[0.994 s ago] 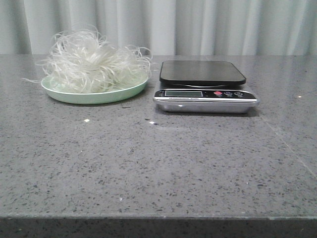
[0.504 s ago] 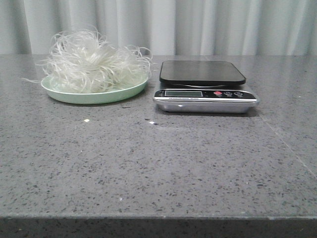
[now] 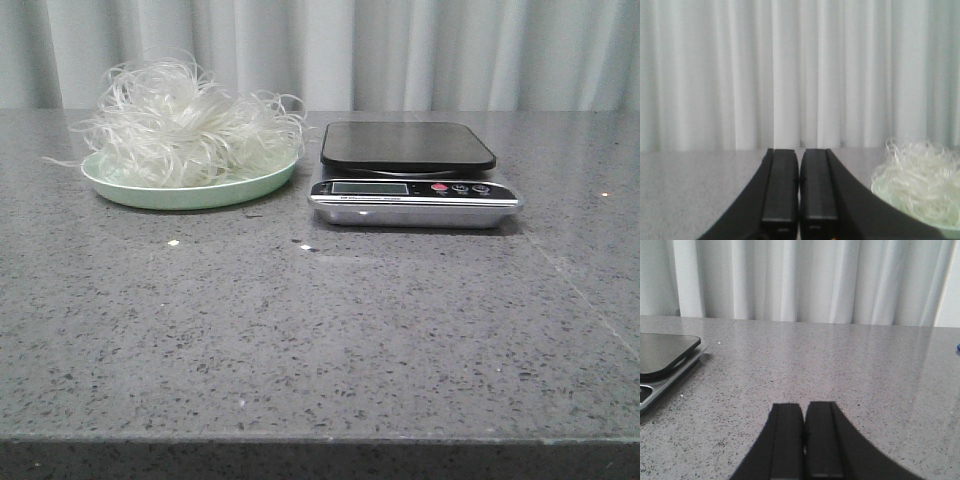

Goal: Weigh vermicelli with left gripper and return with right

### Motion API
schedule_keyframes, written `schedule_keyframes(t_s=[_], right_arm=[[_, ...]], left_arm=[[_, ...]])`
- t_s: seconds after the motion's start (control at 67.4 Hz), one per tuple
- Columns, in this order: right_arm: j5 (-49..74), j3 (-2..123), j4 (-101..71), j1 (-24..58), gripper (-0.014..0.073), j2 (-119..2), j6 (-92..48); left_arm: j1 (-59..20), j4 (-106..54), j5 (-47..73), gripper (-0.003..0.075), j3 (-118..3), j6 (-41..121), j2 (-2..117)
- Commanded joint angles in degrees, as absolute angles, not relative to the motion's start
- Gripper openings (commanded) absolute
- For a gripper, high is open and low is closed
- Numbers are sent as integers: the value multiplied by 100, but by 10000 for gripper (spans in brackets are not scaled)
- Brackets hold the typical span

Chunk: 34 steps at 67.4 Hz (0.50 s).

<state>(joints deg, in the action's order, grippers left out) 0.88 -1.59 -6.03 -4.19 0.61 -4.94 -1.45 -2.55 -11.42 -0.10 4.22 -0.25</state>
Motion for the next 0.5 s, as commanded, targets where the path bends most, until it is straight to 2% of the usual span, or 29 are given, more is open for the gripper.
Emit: schedule_keyframes(t_s=[0.0, 0.178, 0.4, 0.489], right_arm=[[-353, -112, -569, -442, 150, 151, -535], [-353, -112, -569, -442, 150, 151, -535], [-353, -112, -569, -442, 150, 151, -535], [-353, -112, -569, -442, 150, 151, -535]], left_arm=[[-146, -315, -1588, 137, -586, 387, -50], [-146, -244, -97, 137, -2486, 387, 779], [-146, -375, 1433, 141, -4740, 387, 2672], [-177, -669, 2009, 172, -5375, 490, 3517]])
